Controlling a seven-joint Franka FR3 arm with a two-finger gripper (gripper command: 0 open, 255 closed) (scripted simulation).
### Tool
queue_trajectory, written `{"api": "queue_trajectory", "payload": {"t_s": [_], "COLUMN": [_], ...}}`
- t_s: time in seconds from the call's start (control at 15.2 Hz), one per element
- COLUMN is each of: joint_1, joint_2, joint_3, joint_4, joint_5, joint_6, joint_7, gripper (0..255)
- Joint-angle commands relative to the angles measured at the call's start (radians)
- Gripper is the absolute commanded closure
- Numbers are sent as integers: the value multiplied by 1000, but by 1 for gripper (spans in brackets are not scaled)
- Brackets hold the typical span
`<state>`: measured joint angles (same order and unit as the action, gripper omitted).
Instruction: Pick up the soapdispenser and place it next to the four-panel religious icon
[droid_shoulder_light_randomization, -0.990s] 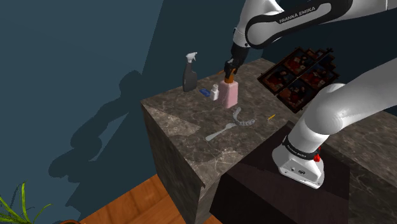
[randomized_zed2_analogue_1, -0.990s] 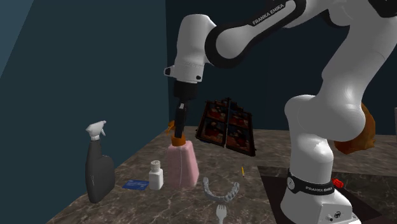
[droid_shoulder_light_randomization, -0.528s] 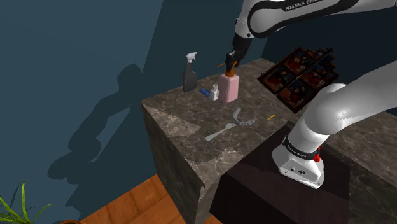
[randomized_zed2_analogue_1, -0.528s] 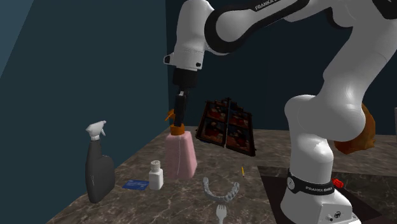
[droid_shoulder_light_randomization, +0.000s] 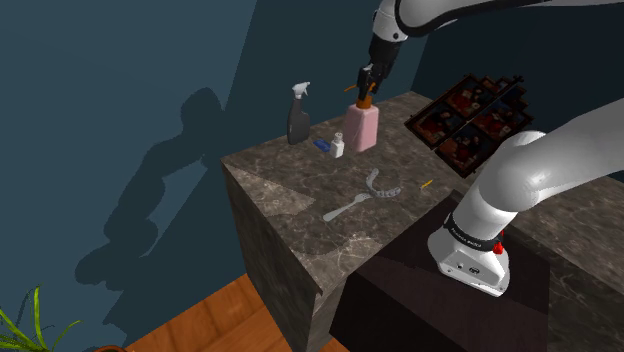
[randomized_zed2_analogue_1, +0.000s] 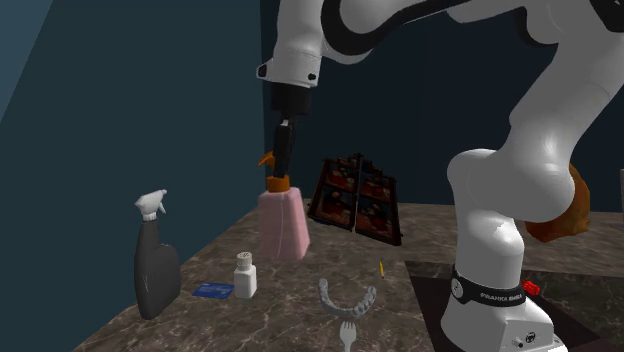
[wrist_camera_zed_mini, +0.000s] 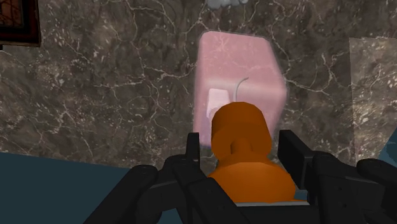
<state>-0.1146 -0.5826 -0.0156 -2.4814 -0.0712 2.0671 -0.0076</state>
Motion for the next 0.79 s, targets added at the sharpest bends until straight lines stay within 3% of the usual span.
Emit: {"api": "queue_trajectory", "payload": {"t_s": [0.0, 0.73], "joint_1": [0, 1], "joint_2": [-5, -7], "joint_3": [-1, 1], "joint_4": [26, 173], "joint_5": [1, 5], "joint_6": [-32, -180], "joint_7": [-4, -12], "gripper": [255, 255]}}
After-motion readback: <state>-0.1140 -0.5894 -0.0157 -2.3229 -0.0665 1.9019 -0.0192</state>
